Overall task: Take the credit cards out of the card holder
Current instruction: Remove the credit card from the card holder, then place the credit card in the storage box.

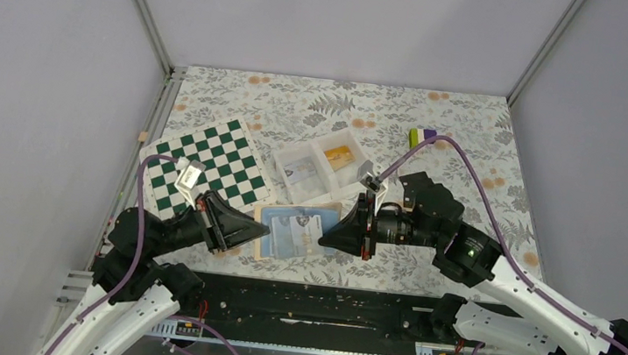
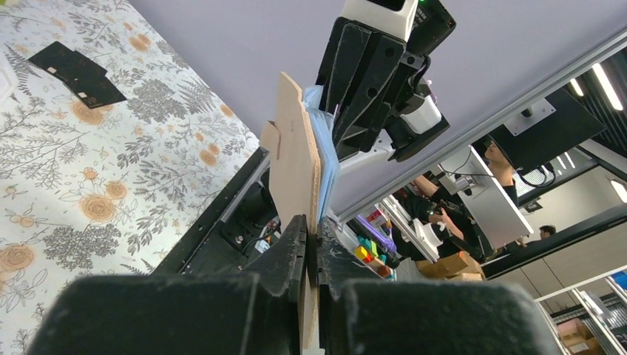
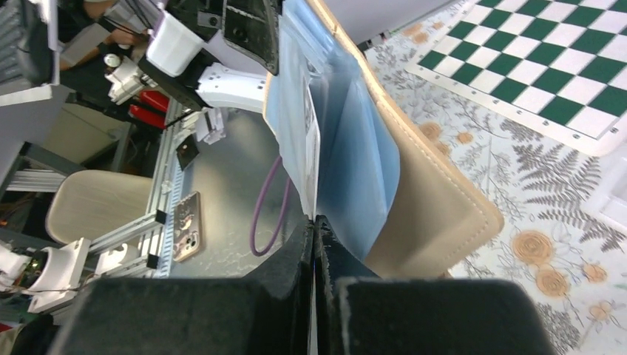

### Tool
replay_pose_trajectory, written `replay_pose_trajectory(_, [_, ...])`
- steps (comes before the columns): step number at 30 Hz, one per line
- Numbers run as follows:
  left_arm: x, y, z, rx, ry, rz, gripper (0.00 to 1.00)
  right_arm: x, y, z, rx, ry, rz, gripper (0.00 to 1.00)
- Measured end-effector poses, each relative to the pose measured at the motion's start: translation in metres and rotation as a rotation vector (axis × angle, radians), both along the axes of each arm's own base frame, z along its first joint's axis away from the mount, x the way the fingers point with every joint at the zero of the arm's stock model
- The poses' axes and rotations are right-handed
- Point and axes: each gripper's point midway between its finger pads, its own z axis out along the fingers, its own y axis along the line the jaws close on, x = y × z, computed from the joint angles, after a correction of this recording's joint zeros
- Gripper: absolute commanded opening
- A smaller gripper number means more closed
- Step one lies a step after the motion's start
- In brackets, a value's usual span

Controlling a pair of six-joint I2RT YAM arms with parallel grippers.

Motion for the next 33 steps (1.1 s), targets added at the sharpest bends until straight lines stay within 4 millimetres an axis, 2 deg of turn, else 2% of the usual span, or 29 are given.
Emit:
replay_pose_trajectory(5, [0.004, 0.001, -0.008, 0.035, 0.016, 0.027, 0.00, 0.012, -0.015, -0.006, -0.057, -0.011, -0.072, 0.00])
replay_pose_trajectory(11, [0.010, 0.009, -0.008, 0.084, 0.004, 0.092, 0.00, 0.031, -0.051, 0.023, -0.070, -0.113, -0.194, 0.00])
replay_pose_trajectory(15, [0.019, 0.015, -0.009, 0.139, 0.008, 0.159, 0.00, 0.038, -0.065, 0.028, -0.112, -0.150, -0.230, 0.00])
replay_pose_trajectory(20, [0.034, 0.035, -0.015, 0.233, 0.033, 0.310, 0.00, 0.048, -0.060, 0.009, -0.224, -0.115, -0.199, 0.00])
replay_pose_trajectory(26, [0.047, 0.061, -0.015, 0.301, 0.049, 0.472, 0.00, 0.046, -0.047, -0.032, -0.373, -0.019, -0.049, 0.00])
replay_pose_trajectory(30, [0.046, 0.061, -0.022, 0.324, 0.057, 0.464, 0.00, 0.038, -0.043, -0.047, -0.410, 0.037, 0.032, 0.00])
replay_pose_trajectory(33, [0.045, 0.055, -0.027, 0.324, 0.055, 0.429, 0.00, 0.031, -0.040, -0.048, -0.397, 0.061, 0.087, 0.00])
